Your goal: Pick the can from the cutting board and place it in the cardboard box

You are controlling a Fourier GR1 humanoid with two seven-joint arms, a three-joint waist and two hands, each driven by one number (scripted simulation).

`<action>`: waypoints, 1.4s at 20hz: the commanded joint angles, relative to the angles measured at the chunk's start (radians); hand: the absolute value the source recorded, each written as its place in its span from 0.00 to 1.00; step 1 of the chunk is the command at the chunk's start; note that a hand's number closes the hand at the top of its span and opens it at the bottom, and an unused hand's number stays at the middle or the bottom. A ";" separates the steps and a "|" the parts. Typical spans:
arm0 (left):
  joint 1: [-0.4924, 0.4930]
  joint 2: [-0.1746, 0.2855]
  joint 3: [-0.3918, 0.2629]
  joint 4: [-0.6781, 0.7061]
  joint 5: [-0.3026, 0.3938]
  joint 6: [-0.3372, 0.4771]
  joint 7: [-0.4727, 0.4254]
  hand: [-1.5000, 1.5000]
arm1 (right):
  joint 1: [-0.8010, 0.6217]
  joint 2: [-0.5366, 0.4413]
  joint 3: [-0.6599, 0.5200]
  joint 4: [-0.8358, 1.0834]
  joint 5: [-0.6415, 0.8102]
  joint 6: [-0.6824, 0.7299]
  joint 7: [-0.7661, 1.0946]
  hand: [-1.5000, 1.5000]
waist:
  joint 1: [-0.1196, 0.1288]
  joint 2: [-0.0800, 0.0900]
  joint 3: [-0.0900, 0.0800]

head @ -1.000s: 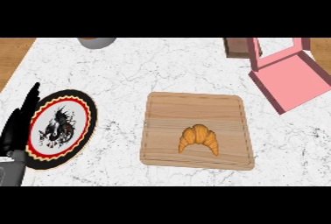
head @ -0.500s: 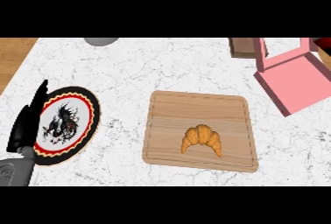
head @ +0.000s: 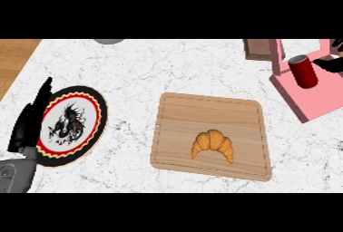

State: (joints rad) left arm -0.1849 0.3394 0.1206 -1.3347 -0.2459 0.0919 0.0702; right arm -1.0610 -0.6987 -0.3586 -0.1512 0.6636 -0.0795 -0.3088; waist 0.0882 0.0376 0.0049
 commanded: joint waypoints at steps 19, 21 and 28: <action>0.024 0.007 0.031 -0.005 0.022 -0.011 -0.027 0.50 | 0.032 -0.079 -0.283 -0.012 -0.270 0.026 -0.186 0.00 | -0.012 -0.002 0.002; 0.027 0.021 0.027 -0.026 0.024 -0.034 0.002 0.50 | 0.037 -0.086 -0.303 -0.001 -0.293 0.070 -0.189 0.00 | -0.012 -0.006 0.002; 0.042 0.007 0.030 -0.017 0.019 -0.021 -0.001 0.50 | 0.165 -0.230 -0.360 0.015 -0.343 0.181 -0.236 0.00 | -0.035 -0.008 0.002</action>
State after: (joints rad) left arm -0.1559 0.3420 0.1441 -1.3510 -0.2353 0.0829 0.0710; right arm -0.9578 -0.8746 -0.6913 -0.1444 0.3454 0.0573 -0.5201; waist 0.0608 0.0322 0.0072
